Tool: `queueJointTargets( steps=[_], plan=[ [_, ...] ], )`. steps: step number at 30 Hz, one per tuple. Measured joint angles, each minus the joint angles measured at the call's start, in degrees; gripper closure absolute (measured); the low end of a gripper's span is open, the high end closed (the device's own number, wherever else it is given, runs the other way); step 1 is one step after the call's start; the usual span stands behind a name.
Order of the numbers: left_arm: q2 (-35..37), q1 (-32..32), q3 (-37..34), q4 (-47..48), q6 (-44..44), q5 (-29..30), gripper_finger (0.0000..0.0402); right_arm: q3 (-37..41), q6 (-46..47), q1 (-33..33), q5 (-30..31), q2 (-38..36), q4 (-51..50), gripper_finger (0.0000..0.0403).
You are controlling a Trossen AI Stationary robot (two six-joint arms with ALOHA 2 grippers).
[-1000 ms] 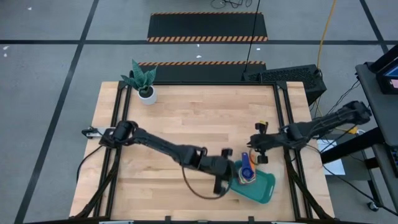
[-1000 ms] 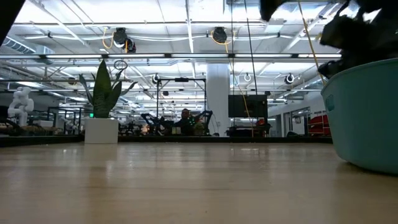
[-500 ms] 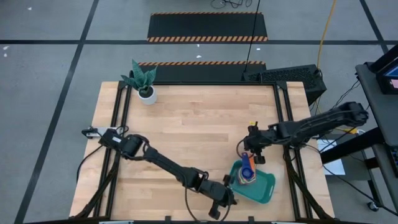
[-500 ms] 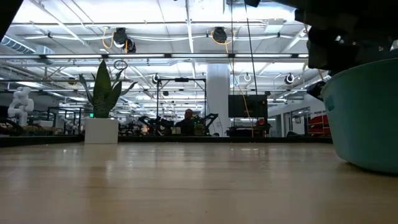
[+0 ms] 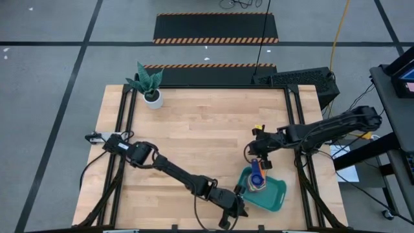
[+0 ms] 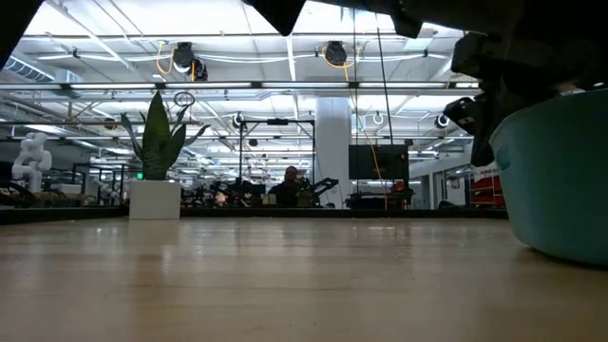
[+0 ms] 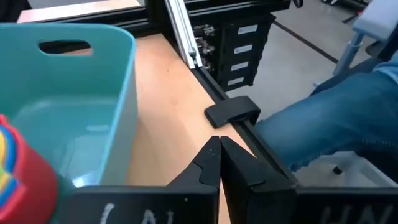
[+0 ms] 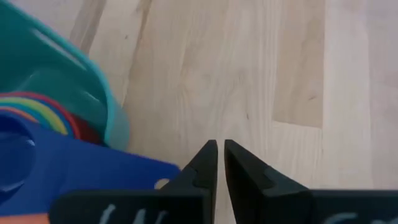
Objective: Nest measuring cups in basket
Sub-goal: Put the nested measuring cups into the green bin
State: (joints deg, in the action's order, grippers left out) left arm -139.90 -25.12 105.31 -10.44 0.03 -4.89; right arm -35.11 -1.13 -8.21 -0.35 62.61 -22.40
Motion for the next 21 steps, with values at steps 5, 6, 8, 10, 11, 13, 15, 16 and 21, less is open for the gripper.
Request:
queueJointTargets(
  steps=[5,6,8,10,11,13,15,16,21],
  plan=[
    [0.0,0.88,-0.01,0.29,0.22,0.41,0.0385,-0.9,-0.37,0.15,-1.25,3.45,-1.18,0.0383],
    [0.0,1.05,-0.01,0.27,0.3,0.41,0.0384,-0.91,-0.89,0.28,-1.64,4.2,-0.86,0.0383],
    [0.0,1.36,-0.01,0.22,0.85,0.42,0.0385,-0.9,-1.27,0.31,-2.82,5.54,-1.2,0.0383],
    [0.0,1.59,-0.01,1.36,0.95,0.43,0.0391,-0.9,-1.44,0.31,-2.87,6.29,-1.05,0.0383],
    [0.0,1.72,-0.01,1.84,1.2,0.42,0.0395,-0.9,-1.53,0.31,-2.9,6.51,-1.25,0.0383],
    [0.02,1.81,0.01,2.65,1.16,0.43,0.0398,-0.9,-1.55,0.31,-2.92,6.65,-1.96,0.0383],
    [0.02,1.81,0.01,2.71,1.17,0.42,0.0395,-0.9,-1.73,0.31,-2.92,6.51,-3.16,0.0383],
    [0.02,1.81,0.01,2.71,1.18,0.44,0.0391,-0.9,-1.75,0.31,-2.94,6.26,-4.18,0.0383],
    [0.02,1.85,0.0,2.75,1.18,1.44,0.0383,-0.9,-0.69,0.22,-5.34,5.56,-8.32,0.0383]
  ],
)
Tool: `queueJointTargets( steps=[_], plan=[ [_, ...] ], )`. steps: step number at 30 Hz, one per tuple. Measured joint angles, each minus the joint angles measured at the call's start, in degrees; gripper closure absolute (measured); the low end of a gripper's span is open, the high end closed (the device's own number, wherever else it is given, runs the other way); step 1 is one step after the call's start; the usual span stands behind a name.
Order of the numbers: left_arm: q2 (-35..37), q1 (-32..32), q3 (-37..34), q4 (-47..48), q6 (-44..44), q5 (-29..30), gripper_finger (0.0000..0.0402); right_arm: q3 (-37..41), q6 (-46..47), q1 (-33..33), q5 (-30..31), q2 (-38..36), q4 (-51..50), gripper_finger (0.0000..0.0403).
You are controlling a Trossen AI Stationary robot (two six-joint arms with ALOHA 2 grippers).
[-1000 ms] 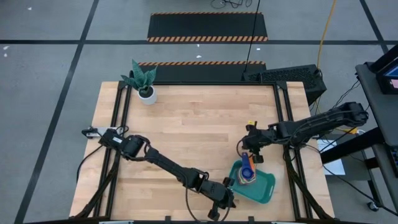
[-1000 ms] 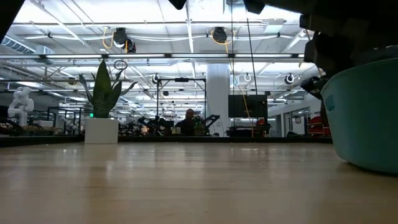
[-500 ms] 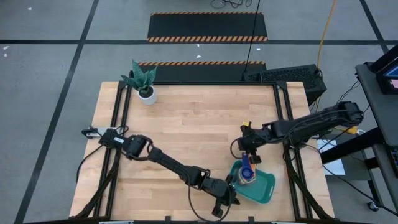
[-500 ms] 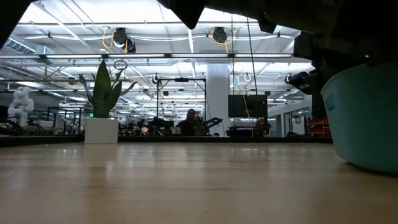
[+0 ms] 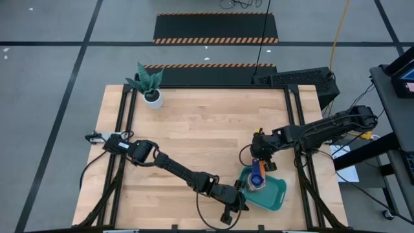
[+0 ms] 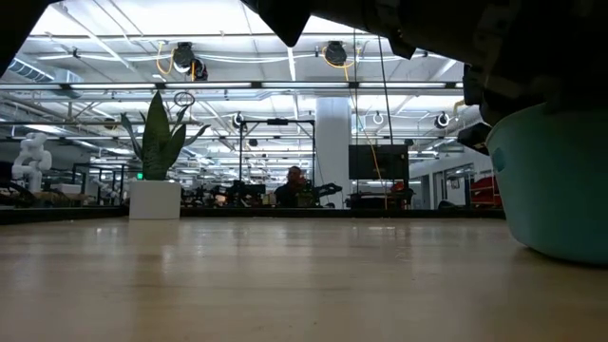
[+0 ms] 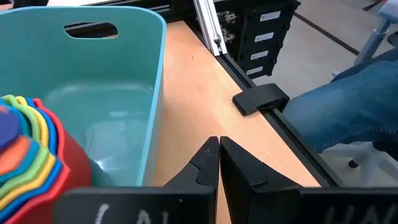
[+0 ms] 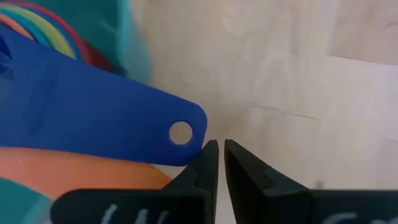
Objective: Nest measuring cups in basket
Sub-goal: Put the nested measuring cups into the green bin
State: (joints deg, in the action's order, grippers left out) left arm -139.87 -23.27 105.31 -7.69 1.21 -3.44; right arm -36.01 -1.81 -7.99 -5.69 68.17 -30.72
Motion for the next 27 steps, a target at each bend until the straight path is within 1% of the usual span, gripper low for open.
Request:
queueJointTargets(
  steps=[3,6,12,16,19,22,27],
  plan=[
    [0.0,0.11,0.01,0.01,0.02,0.31,0.0391,0.0,1.44,0.0,-3.22,-0.28,-0.79,0.0383],
    [0.0,0.11,0.01,-0.06,0.02,0.46,0.0398,-0.1,3.46,-0.04,-3.11,-0.29,-2.03,0.0383],
    [0.0,0.11,0.0,-0.59,-0.01,0.45,0.0383,-1.91,4.14,0.02,4.0,-0.29,-2.49,0.0383],
    [0.0,0.11,0.0,-0.89,-0.2,0.47,0.0391,-3.87,3.77,0.02,7.08,-0.28,-1.25,0.0383],
    [0.0,0.13,0.01,-0.89,-0.22,0.48,0.0398,-4.73,2.49,0.02,6.85,-0.29,0.53,0.0383],
    [0.0,0.12,0.0,-0.89,-0.21,0.48,0.0392,-4.76,0.16,0.04,4.0,-0.27,1.33,0.0383],
    [0.0,0.11,0.0,-0.93,-0.2,0.48,0.039,-4.76,-0.71,0.04,2.26,-0.21,2.56,0.0383]
  ],
)
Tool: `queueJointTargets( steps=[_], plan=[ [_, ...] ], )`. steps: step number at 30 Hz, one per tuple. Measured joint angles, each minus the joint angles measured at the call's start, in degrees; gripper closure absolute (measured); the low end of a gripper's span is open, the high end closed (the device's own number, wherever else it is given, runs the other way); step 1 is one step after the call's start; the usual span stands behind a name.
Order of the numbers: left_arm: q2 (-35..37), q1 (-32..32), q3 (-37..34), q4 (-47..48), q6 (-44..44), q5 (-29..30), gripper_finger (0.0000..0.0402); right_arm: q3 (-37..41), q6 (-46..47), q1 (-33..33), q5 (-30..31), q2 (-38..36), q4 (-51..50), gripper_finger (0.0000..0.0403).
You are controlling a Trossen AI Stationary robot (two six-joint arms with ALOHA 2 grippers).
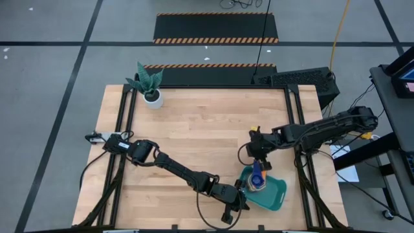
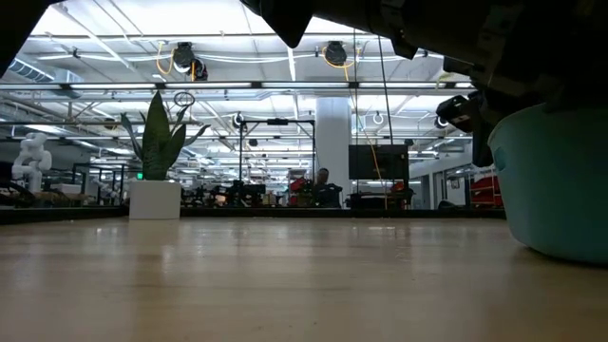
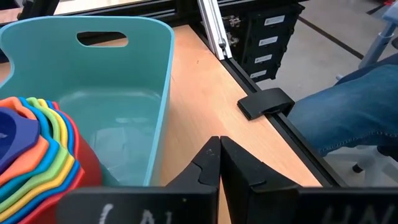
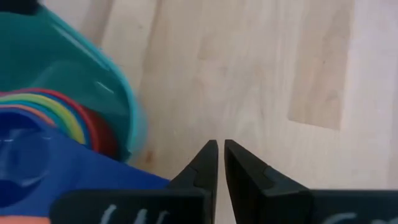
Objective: Nest measuring cups in basket
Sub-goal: Put the nested measuring cups into the green bin
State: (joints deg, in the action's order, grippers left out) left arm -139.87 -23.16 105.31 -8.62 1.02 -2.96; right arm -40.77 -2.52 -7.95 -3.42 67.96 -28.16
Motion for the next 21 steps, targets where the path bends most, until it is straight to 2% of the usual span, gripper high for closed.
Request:
queueJointTargets(
  steps=[7,17,21],
  plan=[
    [0.0,0.0,-0.02,0.0,0.0,-0.01,0.0391,0.0,0.26,-0.04,-7.32,0.0,-0.08,0.0383],
    [0.0,0.0,-0.02,0.0,0.0,-0.02,0.0394,0.0,0.45,-0.04,-7.43,0.0,-4.97,0.0383],
    [0.0,0.0,-0.02,-0.01,-0.22,-0.02,0.0387,0.0,2.36,-0.06,-10.3,0.0,-6.67,0.0383]
  ],
)
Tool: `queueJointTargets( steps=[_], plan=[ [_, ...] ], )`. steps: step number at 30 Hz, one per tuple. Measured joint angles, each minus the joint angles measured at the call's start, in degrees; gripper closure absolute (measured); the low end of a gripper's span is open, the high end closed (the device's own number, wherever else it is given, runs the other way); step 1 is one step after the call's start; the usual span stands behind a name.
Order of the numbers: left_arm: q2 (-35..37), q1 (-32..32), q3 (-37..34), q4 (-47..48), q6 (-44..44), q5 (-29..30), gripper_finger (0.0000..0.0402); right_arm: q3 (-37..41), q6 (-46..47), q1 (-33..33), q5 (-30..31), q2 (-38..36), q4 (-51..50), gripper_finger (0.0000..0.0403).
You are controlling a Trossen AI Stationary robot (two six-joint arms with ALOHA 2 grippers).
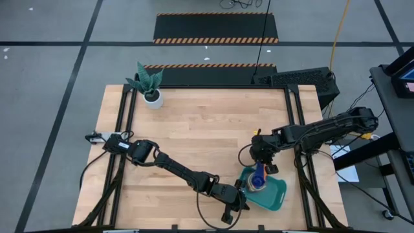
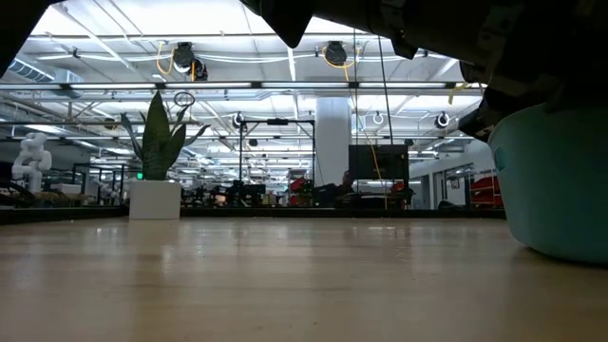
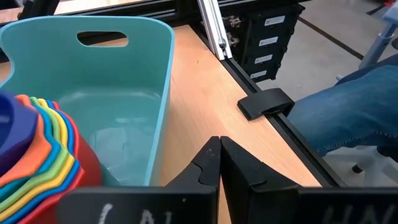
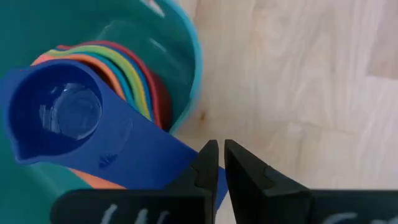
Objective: Nest measuring cups in basket
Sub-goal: Put the nested measuring cups into the green bin
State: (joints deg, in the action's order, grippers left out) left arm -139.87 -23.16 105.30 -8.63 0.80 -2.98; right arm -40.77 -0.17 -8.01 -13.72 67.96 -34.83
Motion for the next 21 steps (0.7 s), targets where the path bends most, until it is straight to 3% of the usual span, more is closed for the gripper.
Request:
queueJointTargets(
  steps=[11,21],
  plan=[
    [0.0,0.0,0.0,-0.01,0.04,0.0,0.0387,0.0,7.52,-3.82,-3.02,0.0,-1.69,0.0383],
    [0.02,-0.17,0.0,-0.1,0.02,0.0,0.0387,0.0,10.49,-4.48,1.09,-0.02,-1.39,0.0383]
  ],
)
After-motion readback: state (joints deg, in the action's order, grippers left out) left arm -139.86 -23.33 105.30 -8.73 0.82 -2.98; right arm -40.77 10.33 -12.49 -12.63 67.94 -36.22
